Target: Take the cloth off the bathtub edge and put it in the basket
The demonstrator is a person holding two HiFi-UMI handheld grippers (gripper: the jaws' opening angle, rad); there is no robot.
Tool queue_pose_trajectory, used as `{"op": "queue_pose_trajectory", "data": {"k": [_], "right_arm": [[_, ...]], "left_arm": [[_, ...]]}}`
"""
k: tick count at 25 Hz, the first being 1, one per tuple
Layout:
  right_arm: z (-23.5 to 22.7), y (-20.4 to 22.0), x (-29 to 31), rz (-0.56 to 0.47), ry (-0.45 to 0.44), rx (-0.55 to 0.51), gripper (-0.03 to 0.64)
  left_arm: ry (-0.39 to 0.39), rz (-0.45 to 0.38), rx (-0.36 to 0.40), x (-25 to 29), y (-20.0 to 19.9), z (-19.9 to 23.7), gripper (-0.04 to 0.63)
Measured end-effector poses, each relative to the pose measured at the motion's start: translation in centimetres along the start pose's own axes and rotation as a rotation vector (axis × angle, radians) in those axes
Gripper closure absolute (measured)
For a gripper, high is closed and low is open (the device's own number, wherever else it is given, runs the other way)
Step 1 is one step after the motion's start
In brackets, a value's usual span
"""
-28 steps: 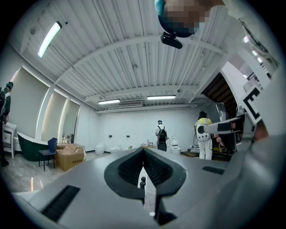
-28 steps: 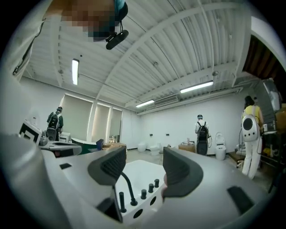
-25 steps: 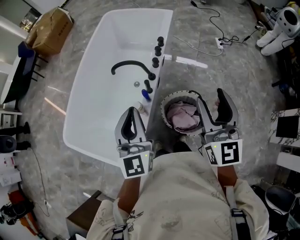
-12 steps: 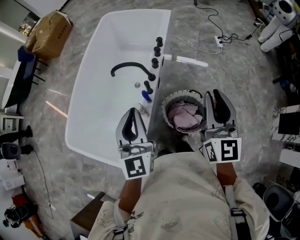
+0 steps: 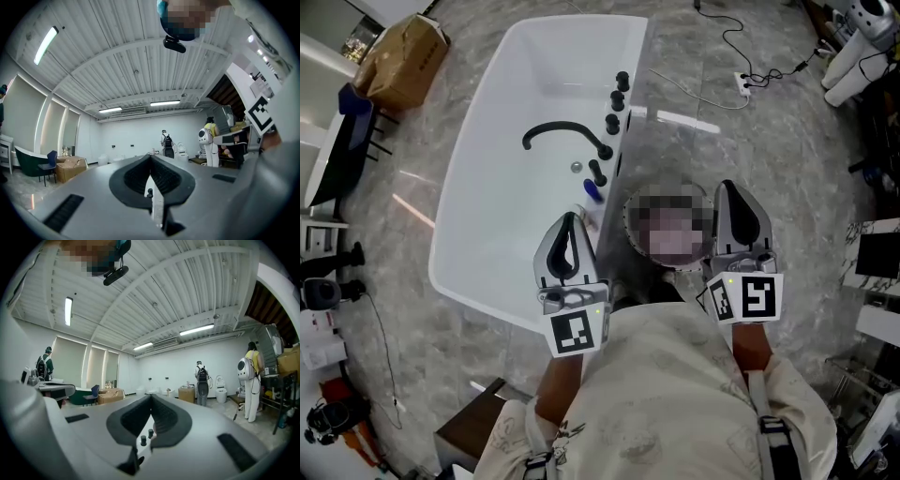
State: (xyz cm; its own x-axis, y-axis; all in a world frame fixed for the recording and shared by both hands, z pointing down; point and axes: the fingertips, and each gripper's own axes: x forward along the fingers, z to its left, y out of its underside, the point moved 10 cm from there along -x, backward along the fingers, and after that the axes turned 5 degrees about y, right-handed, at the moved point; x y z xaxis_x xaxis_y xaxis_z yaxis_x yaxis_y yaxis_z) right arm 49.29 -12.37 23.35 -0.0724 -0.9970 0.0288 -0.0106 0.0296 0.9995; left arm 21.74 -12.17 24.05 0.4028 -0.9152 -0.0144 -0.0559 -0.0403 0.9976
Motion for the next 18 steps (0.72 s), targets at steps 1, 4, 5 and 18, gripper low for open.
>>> {"op": "queue_pose_trajectory", "data": {"k": [1,4,5,18], "right_arm": [[0.1,0.0,0.2,0.001,-0.007,-0.009,0.627],[0.1,-0.1,0.6,0.006,-0.026,-0.033,0.627],[0.1,-0.1,0.7,0.007,-0.029,-0.036,0.627],[-1.5,0.6,0.0,0.015,-0.031,-0.036,0.627]], "left_arm": [[-0.005,0.0,0.002,0.0,-0.1,0.0,0.592],[-0.012,0.0,0.013,0.2,-0.3,0.0,0.592],[-0.011,0.001,0.015,0.3,-0.3,-0.1,0.592],[-0.01,0.008,0.023,0.6,-0.4,-1.8,0.594]]}}
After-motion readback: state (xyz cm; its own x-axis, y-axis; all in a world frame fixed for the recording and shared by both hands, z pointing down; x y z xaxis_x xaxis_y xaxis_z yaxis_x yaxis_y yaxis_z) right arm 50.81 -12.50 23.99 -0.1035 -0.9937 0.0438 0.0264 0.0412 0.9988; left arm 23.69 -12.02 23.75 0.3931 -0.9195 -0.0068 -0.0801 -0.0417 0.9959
